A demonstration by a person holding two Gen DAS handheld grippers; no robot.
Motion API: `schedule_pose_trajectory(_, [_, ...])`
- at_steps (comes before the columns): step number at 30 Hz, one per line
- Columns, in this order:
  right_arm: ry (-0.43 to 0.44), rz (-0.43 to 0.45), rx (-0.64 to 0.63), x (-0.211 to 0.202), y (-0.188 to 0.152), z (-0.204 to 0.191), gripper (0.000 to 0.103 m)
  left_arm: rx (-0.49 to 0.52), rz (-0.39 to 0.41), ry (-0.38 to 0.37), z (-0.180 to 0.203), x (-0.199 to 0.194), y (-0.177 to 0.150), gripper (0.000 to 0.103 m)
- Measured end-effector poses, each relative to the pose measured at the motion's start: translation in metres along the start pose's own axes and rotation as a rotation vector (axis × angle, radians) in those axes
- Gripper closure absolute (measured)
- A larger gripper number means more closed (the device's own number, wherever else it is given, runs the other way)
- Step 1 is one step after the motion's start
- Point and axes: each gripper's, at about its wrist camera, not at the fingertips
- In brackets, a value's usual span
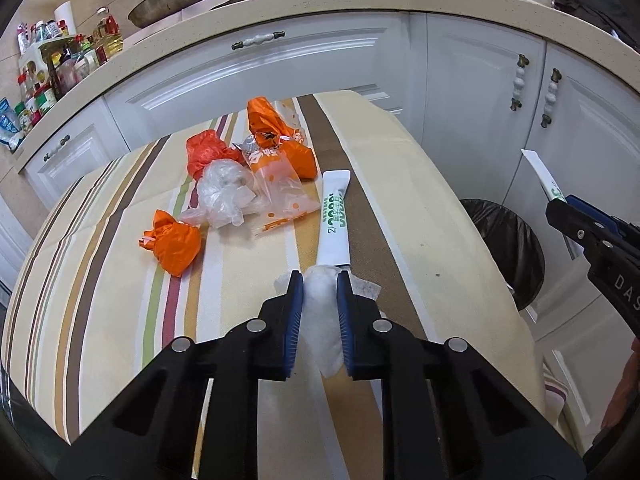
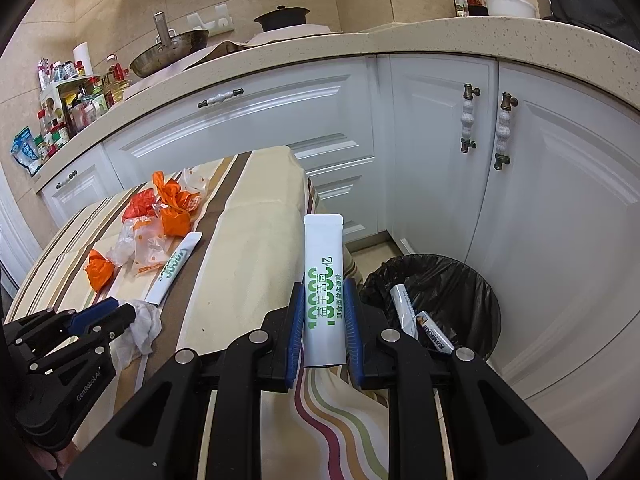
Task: Collect trash
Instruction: 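Grasp the white tissue with the left tool while the right tool holds its tube, then carry the tissue over the bin and open the left tool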
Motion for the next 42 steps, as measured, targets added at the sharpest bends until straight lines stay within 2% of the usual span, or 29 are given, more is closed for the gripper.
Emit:
schedule_pose_trajectory(4, [-0.007, 0.004, -0.002, -0.003, -0.001, -0.001, 0.082, -0.009, 0.010, -0.036, -0.004, -0.005, -0.001, 0.091])
schedule_pose_trajectory(13, [-0.017, 0.009, -0.004, -0.006, -0.002, -0.001, 0.082, -0.038, 0.035, -0.072, -0.016, -0.017, 0.004, 0.093])
schedule_pose_trajectory(19, [-0.051, 0.018, -0.011, -0.008, 0.001, 0.002, 0.082, -0.036, 0.070, -0.049, -0.018, -0.027, 0.014, 0.093])
schedule_pose_trajectory(23, [-0.079, 0.017, -0.004, -0.007, 0.002, 0.011, 0.082, -0.030, 0.084, -0.060, -0.012, -0.029, 0.023, 0.093])
schedule_pose_trajectory(34, [-0.178, 0.037, 0.016, -0.012, 0.010, 0.043, 0.082, 0.025, 0.142, -0.150, 0.035, -0.033, 0.053, 0.093])
schedule_pose_trajectory(42, [-0.250, 0.047, 0.051, -0.001, 0.015, 0.083, 0.082, 0.085, 0.150, -0.237, 0.098, -0.012, 0.078, 0.093])
Point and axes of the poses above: each gripper's, at about its wrist camera, not at the fingertips, and x roughly the way its jaws point, z to its right, y to its top, and after that the axes turned 9 degrees about -x, right-handed
